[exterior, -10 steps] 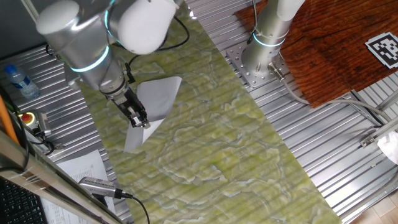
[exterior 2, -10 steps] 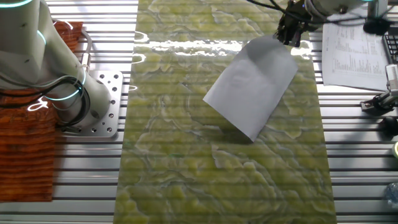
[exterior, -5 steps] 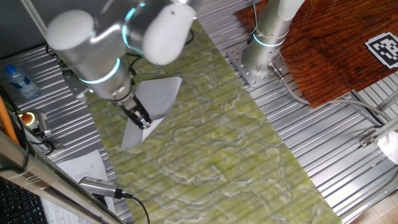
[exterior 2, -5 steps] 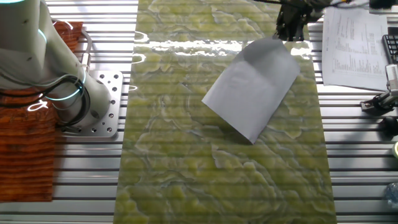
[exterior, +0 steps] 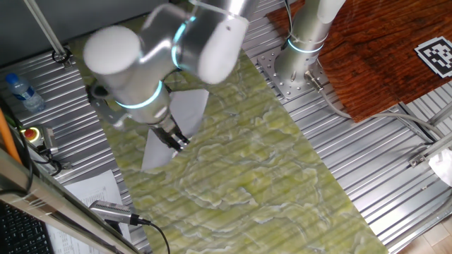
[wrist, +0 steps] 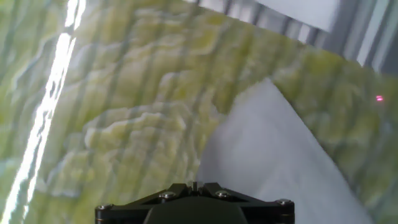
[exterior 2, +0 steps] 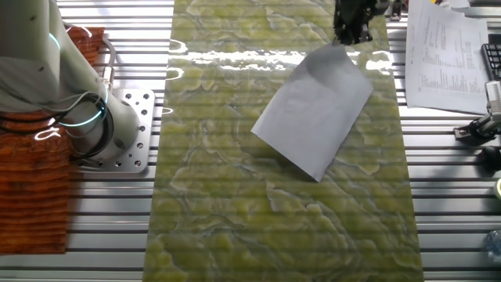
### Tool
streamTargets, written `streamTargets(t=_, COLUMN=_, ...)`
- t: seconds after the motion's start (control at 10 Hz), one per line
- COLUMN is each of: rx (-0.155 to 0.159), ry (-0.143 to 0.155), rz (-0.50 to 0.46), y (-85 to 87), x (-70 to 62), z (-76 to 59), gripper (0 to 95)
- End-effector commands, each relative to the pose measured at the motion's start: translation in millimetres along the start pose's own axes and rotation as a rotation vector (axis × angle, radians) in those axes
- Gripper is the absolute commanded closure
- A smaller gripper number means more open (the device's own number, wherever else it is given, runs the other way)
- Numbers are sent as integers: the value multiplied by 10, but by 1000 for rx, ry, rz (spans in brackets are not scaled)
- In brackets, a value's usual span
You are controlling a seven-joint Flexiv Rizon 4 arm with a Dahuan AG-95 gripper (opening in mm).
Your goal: Flip over and spread out the paper that is laid flat on the table
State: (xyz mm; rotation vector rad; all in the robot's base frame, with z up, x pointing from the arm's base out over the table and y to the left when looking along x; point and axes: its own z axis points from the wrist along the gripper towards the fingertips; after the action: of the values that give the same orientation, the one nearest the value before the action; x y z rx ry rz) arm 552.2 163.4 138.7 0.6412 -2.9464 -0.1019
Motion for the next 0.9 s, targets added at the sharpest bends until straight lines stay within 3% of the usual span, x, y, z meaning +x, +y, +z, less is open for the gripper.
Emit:
streamTargets(t=0.1, rx=90, ry=-85, rz=-233, y=199, x=49, z=83, gripper=950)
streamTargets(t=0.2, rx=92, ry=-84, rz=-231, y=219, x=51, z=88, gripper=950)
streamTargets(t=0.4, rx=134, ry=-80, rz=-242, y=228, x=74, z=112, gripper=950)
streamTargets(t=0.7, rx=175, ry=-131, rz=-314, y=209, x=152, z=180, gripper=950)
streamTargets(t=0.9, rx=195, ry=-146, rz=-326, y=206, x=167, z=192, gripper=950)
